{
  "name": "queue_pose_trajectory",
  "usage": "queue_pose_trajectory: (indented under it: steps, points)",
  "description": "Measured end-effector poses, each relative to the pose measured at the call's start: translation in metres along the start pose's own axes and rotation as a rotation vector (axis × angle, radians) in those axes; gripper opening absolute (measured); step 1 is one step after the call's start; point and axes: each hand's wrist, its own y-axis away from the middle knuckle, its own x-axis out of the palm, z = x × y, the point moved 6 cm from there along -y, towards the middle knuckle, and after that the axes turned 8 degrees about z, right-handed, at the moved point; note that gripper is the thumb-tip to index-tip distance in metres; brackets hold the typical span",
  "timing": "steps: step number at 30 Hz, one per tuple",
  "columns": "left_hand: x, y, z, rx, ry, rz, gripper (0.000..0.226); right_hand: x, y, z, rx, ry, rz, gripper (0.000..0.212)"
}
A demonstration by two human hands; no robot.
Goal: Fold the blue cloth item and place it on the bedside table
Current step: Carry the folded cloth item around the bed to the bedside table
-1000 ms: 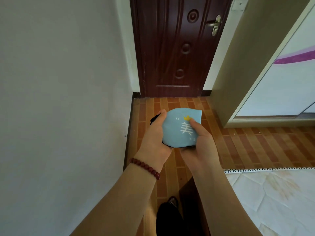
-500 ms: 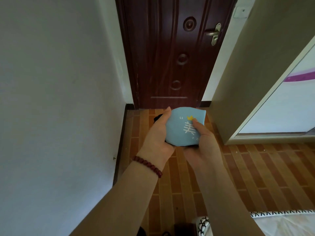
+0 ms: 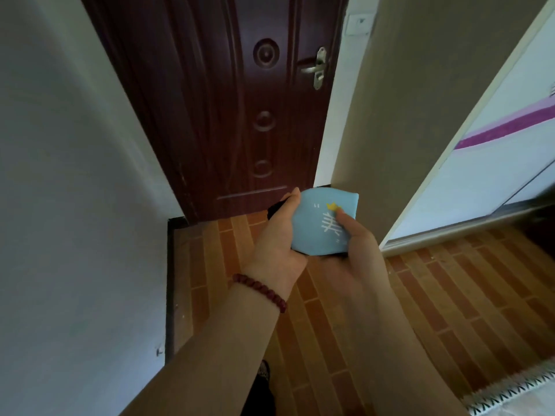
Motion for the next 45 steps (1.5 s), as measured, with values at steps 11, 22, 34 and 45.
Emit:
queue_pose_trajectory:
  steps: [11, 22, 34, 45]
  points:
    - [0.071, -0.128, -0.002, -0.206, -0.078, 0.254, 0.033, 0.002, -0.082, 0.086, -0.296, -0.199, -0.084, 0.025]
    - [0.168, -0.186, 0.079, -0.372, -0.214, 0.426, 0.026, -0.075, -0.088, 0.181, -0.518, -0.33, -0.27, 0.018]
    - [0.341, -0.237, 0.226, -0.598, -0.307, 0.526, 0.048, -0.205, -0.069, 0.354, -0.679, -0.424, -0.438, 0.025]
    - [0.452, -0.255, 0.325, -0.698, -0.376, 0.731, 0.037, -0.303, -0.047, 0.451, -0.801, -0.473, -0.53, 0.04]
